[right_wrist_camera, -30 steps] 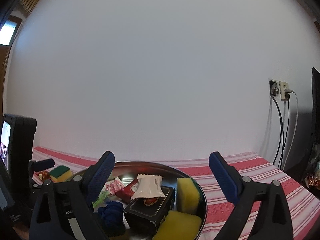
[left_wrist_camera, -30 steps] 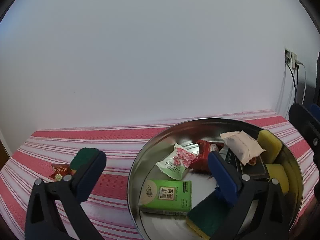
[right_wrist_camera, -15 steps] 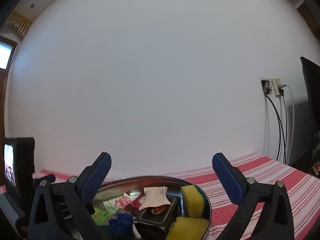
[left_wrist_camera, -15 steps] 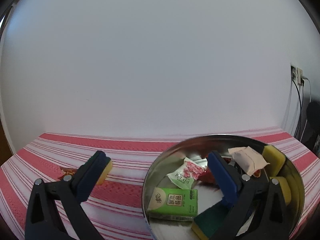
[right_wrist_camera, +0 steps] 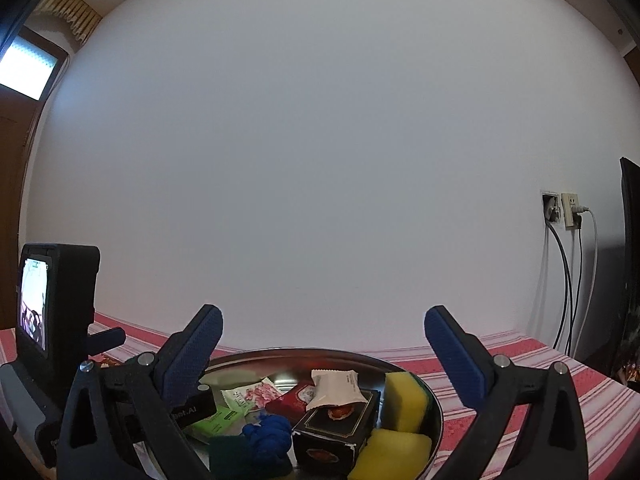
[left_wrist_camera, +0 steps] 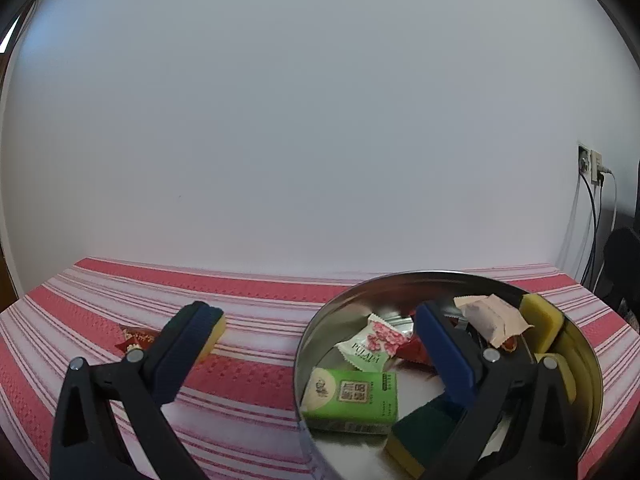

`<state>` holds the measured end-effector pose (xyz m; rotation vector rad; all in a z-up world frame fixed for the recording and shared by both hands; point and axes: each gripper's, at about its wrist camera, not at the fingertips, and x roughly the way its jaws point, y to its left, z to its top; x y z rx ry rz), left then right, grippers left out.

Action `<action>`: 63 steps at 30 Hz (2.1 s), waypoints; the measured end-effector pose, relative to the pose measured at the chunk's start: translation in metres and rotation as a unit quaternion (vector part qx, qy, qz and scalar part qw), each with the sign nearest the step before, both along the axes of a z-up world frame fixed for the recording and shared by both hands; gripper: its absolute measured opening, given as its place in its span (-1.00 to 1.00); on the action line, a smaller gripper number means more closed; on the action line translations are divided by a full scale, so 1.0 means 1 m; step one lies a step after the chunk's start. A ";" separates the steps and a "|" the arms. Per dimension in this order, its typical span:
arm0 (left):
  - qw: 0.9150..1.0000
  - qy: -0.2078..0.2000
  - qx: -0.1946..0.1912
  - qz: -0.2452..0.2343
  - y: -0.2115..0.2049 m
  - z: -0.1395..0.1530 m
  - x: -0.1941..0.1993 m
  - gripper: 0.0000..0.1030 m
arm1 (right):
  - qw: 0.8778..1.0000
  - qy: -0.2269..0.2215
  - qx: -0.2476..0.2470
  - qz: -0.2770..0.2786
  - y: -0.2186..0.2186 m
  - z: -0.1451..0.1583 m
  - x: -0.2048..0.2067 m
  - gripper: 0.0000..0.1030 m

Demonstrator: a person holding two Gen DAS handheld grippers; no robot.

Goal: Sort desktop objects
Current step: 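Withdraw both grippers from the bowl toward the sponge and red packet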

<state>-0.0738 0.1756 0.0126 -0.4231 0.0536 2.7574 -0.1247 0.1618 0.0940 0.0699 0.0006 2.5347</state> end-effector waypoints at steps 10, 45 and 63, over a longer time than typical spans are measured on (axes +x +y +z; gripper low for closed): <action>1.000 -0.001 -0.003 0.011 -0.022 0.001 0.002 0.99 | 0.999 0.001 -0.019 0.036 -0.026 -0.002 0.001 0.99; 0.977 -0.104 0.000 0.185 -0.154 -0.023 -0.138 0.99 | 0.984 -0.063 -0.057 0.155 -0.122 -0.014 -0.107 0.99; 0.933 -0.211 0.033 0.290 -0.242 -0.051 -0.197 0.99 | 0.966 -0.179 -0.077 0.169 -0.136 -0.031 -0.233 0.99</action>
